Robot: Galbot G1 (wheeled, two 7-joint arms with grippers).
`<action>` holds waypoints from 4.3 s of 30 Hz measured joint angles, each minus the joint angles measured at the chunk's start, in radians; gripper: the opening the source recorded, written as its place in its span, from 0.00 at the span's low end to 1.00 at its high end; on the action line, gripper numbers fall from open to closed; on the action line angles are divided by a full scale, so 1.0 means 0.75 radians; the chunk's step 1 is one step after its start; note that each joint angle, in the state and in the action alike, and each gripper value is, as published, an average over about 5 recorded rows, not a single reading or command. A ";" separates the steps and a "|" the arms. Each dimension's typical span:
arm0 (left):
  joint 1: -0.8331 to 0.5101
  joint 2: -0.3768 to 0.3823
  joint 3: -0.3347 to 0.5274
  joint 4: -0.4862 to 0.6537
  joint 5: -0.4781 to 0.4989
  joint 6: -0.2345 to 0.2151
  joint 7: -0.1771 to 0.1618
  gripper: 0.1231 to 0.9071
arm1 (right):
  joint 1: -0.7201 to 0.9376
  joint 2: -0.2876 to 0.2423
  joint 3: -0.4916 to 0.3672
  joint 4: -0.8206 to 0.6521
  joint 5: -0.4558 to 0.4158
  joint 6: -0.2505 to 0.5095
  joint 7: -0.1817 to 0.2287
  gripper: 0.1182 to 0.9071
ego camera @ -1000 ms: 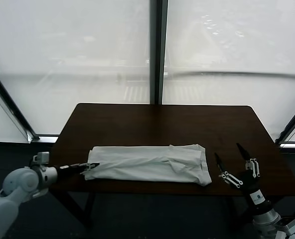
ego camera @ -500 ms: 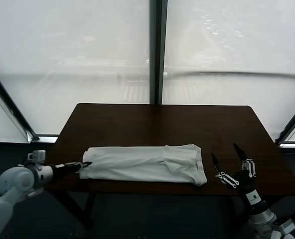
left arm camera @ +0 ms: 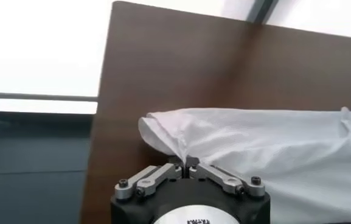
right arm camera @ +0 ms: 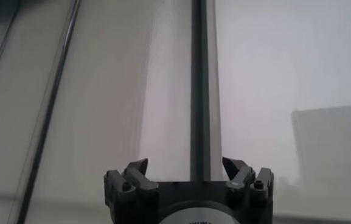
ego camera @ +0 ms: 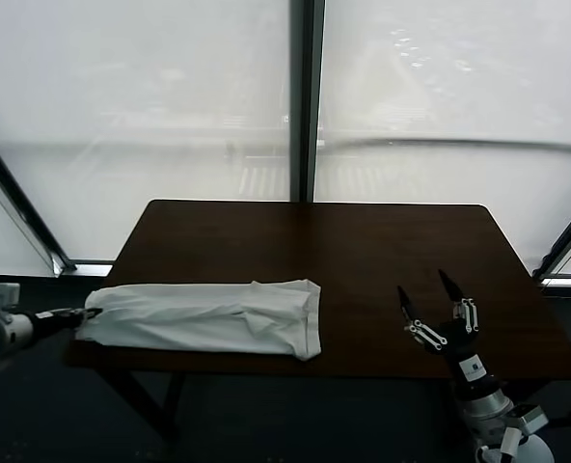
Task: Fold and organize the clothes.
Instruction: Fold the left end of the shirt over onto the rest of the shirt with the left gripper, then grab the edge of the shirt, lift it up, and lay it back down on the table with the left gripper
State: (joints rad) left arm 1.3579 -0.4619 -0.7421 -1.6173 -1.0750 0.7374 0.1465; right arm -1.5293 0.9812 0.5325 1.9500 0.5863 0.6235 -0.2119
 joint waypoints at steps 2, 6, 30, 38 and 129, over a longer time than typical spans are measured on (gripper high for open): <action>0.037 0.010 -0.044 0.004 0.017 0.000 -0.006 0.06 | 0.007 0.000 -0.004 -0.003 0.001 0.001 0.001 1.00; 0.098 0.013 -0.116 -0.010 0.020 0.000 -0.034 0.06 | 0.010 0.000 -0.004 -0.004 0.005 0.003 0.003 1.00; -0.046 -0.250 0.137 -0.643 -0.043 -0.001 -0.234 0.06 | -0.072 0.080 0.041 0.060 -0.039 -0.008 0.012 1.00; -0.181 -0.360 0.311 -0.622 0.004 -0.001 -0.260 0.06 | -0.099 0.119 0.045 0.075 -0.076 -0.026 0.018 1.00; -0.248 -0.646 0.471 -0.622 0.440 -0.088 -0.220 1.00 | 0.186 0.060 -0.284 0.014 -0.401 -0.599 0.341 1.00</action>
State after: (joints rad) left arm 1.1716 -0.9465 -0.3888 -2.0838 -0.7451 0.6716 -0.0183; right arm -1.3900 1.0264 0.3196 1.9607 0.2854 0.1745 0.0440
